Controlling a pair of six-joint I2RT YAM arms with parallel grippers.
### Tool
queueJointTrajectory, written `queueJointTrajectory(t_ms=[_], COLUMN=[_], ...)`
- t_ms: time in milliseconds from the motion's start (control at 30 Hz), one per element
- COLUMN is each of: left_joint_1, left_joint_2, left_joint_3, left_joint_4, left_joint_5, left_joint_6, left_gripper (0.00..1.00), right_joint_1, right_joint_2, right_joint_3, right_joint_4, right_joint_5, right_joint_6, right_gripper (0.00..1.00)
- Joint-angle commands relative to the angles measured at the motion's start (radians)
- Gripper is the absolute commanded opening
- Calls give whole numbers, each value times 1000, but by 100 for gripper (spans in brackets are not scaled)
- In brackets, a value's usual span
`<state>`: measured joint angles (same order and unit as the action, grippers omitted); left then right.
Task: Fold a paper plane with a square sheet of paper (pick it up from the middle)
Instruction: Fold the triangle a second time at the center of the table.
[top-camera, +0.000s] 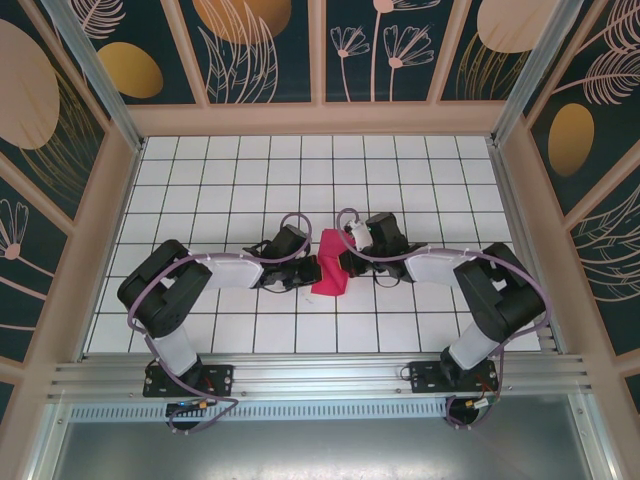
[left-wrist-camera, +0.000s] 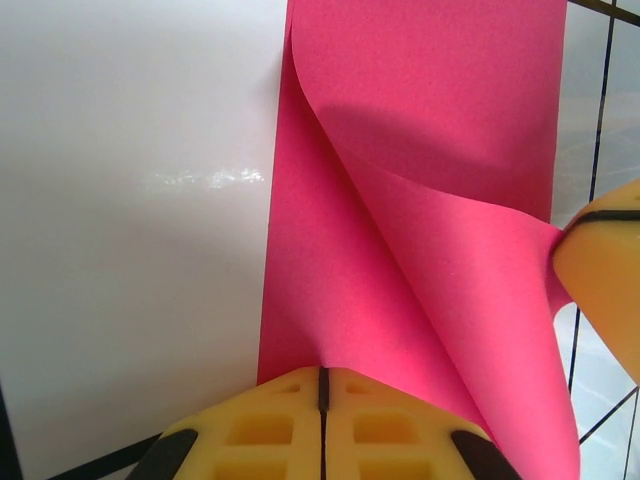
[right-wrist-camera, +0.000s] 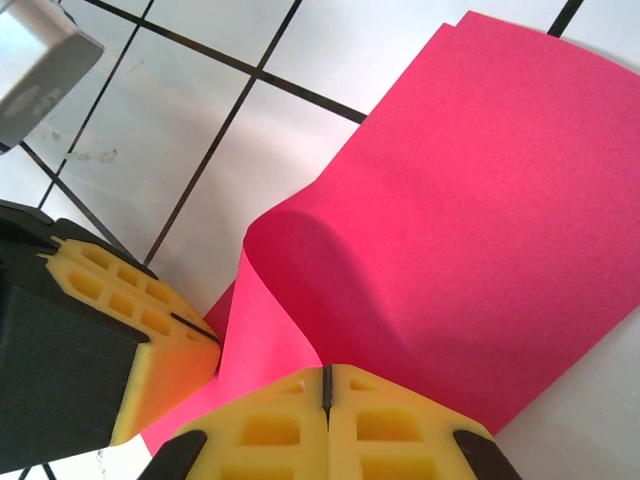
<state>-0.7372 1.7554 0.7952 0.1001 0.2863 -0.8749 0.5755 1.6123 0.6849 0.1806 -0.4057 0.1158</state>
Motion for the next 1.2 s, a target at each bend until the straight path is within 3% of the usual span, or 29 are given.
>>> queueJointTrajectory(t_ms=[0, 500, 900, 1167], left_joint_1=[-1, -2, -3, -4], left_joint_2=[45, 35, 17, 22], left_joint_3=[-6, 1, 20, 27], left_joint_4=[-92, -97, -75, -74], left_joint_5=[-58, -49, -18, -16], left_joint_6=[26, 32, 29, 27], left_gripper=[9, 10, 13, 13], right_joint_1=[-6, 0, 37, 40], right_joint_2=[12, 18, 9, 1], right_joint_3=[35, 2, -53, -53], right_joint_4=[-41, 1, 50, 13], right_joint_5=[26, 105, 31, 48], right_joint_6=[-69, -116, -109, -140], right_gripper=[0, 0, 0, 0])
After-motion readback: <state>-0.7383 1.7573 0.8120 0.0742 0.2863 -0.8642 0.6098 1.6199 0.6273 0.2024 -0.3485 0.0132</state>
